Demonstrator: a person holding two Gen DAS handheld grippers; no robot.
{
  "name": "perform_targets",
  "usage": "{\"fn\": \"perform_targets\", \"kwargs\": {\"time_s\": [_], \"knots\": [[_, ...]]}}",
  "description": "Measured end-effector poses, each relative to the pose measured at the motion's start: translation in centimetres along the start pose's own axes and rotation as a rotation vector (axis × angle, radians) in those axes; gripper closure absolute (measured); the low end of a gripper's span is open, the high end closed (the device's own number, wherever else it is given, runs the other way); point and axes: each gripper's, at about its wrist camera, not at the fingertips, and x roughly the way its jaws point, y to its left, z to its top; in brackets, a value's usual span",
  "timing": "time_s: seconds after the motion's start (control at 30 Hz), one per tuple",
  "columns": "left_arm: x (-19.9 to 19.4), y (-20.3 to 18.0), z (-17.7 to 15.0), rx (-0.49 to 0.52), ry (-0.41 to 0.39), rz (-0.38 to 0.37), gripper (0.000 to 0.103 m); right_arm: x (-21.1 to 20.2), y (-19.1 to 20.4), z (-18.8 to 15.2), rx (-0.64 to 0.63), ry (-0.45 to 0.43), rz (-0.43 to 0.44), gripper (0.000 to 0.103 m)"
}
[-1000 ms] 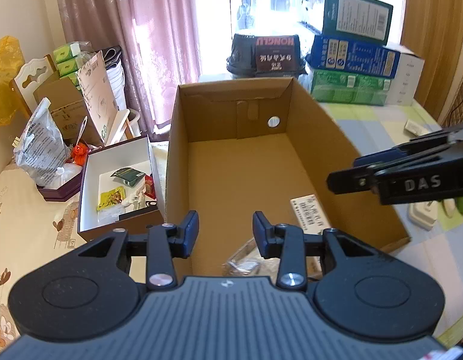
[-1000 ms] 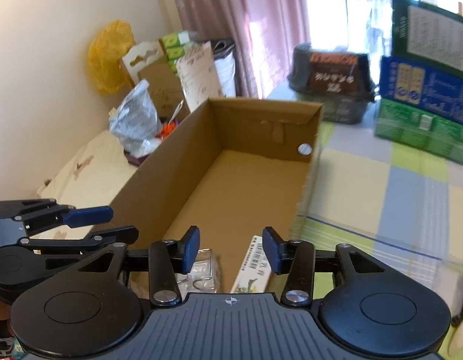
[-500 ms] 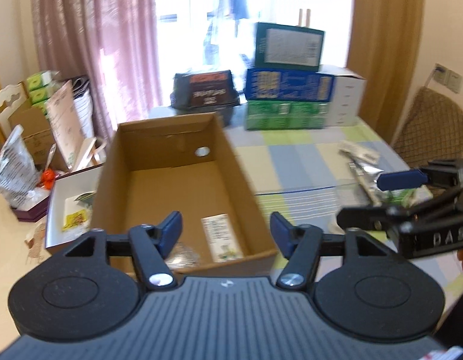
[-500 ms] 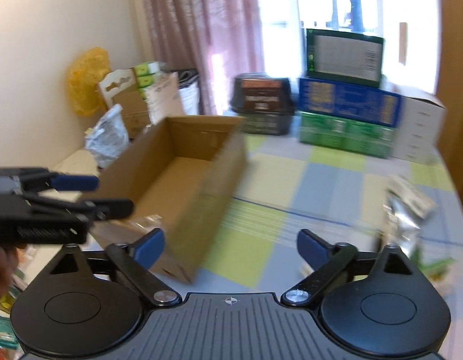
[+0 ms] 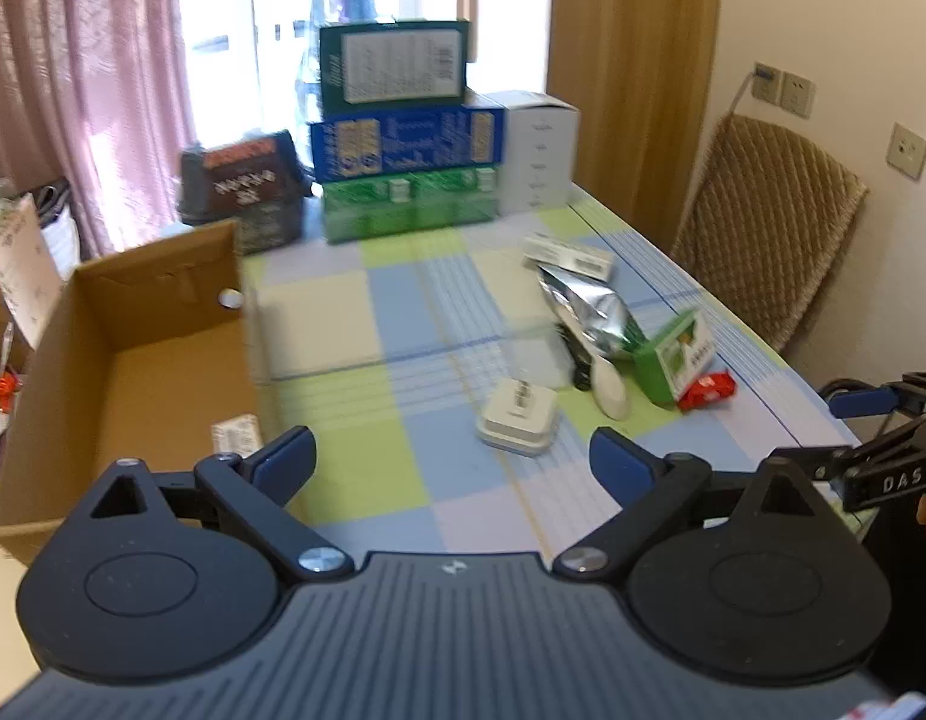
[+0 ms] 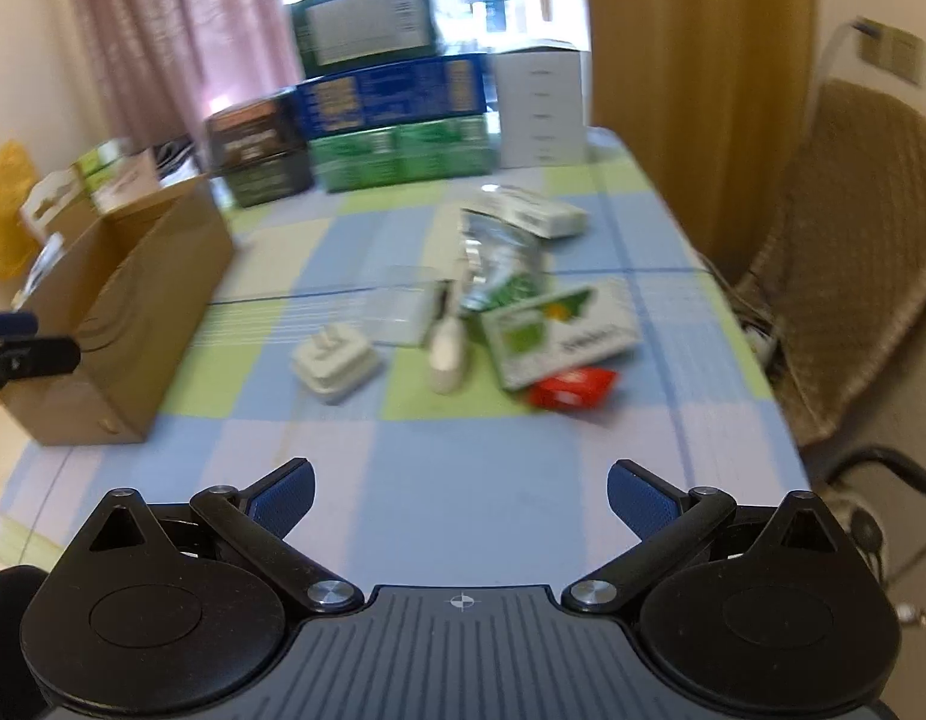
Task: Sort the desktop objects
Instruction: 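Return both tools to the table toward the plug and red packet, then grasp the white plug adapter with left tool while right tool grasps red candy packet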
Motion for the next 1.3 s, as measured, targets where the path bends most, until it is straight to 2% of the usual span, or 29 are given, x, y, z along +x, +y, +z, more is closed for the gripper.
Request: {"fn": "perform_targets", "kwargs": {"time_s": [0.27, 0.5, 0.63, 0.97, 1.23, 1.3], "knots": [[3.3, -3.7, -0.7, 0.023, 0.066, -0.041, 0.002, 0.0, -2.8, -0.7, 0.061, -0.03, -0.013, 0.002], [6.5, -5.2, -0.8, 0.052, 0.118, -0.042, 0.002, 2.2, -3.9, -0.2, 0.081, -0.024, -0.004, 0.002], [8.7, -5.3, -0.8, 0.051, 0.14, -0.038, 0.002, 4.0, -4.0, 0.1, 0.079, -0.01, 0.0, 0.002], [14.8, -4.4, -0.7, 0.071, 0.164, -0.02, 0.002, 8.6, -3.7, 0.4, 0.022, -0.017, -0.05, 0.002], [20.2, -3.6, -1.1, 0.11, 0.156, -0.039, 0.002, 11.9, -3.6, 0.1, -0.003, -0.004, -0.058, 0.002], [21.4, -3.6, -1.2, 0.122, 0.158, -0.054, 0.005, 12.4, -3.6, 0.2, -0.007, -0.015, -0.062, 0.002]]}}
